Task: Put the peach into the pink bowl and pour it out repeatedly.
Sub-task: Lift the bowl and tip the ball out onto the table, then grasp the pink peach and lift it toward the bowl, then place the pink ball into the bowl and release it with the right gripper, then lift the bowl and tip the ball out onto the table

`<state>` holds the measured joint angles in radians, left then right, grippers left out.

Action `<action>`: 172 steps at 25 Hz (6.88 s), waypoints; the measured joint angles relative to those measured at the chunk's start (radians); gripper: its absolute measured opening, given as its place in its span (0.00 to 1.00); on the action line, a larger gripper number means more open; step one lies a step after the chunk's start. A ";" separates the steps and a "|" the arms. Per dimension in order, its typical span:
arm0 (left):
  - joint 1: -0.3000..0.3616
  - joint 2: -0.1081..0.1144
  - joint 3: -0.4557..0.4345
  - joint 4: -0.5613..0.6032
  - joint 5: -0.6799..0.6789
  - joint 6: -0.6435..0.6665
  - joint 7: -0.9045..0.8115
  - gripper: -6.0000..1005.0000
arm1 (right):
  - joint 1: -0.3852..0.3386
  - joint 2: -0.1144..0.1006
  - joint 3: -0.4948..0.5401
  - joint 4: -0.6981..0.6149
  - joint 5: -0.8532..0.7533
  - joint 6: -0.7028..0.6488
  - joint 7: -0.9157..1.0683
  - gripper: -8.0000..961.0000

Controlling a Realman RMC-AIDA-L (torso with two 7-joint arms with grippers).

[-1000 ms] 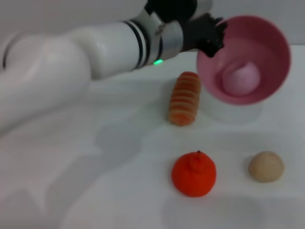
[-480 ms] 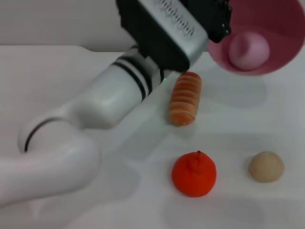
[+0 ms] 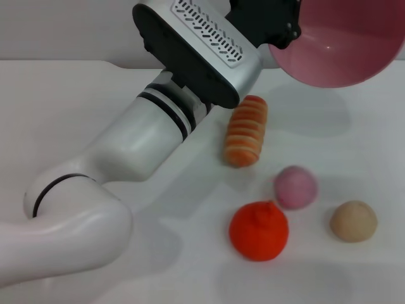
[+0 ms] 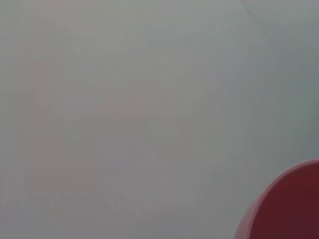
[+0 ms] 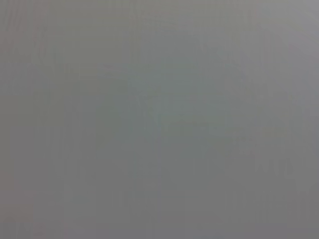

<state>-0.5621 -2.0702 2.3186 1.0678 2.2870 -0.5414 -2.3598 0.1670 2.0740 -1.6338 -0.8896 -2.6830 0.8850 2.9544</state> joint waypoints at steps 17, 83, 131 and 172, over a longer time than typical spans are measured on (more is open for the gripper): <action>-0.177 0.003 -0.529 0.013 -0.012 0.815 -0.155 0.05 | 0.013 -0.002 -0.062 0.003 -0.002 -0.017 0.000 0.47; -0.262 0.013 -1.063 -0.058 0.172 1.430 -0.106 0.05 | 0.443 0.000 0.372 -0.222 0.190 -2.256 -0.550 0.47; -0.263 0.012 -0.989 -0.054 0.172 1.517 -0.111 0.05 | 0.310 0.003 0.411 -1.040 0.151 -2.339 -0.481 0.04; -0.266 0.001 -0.829 -0.049 0.090 1.477 -0.121 0.05 | 0.278 0.004 0.254 -0.766 0.377 -1.894 -0.584 0.41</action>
<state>-0.8284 -2.0693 1.4891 1.0189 2.3775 0.9353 -2.4810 0.4451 2.0776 -1.3796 -1.6557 -2.3063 -1.0093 2.3703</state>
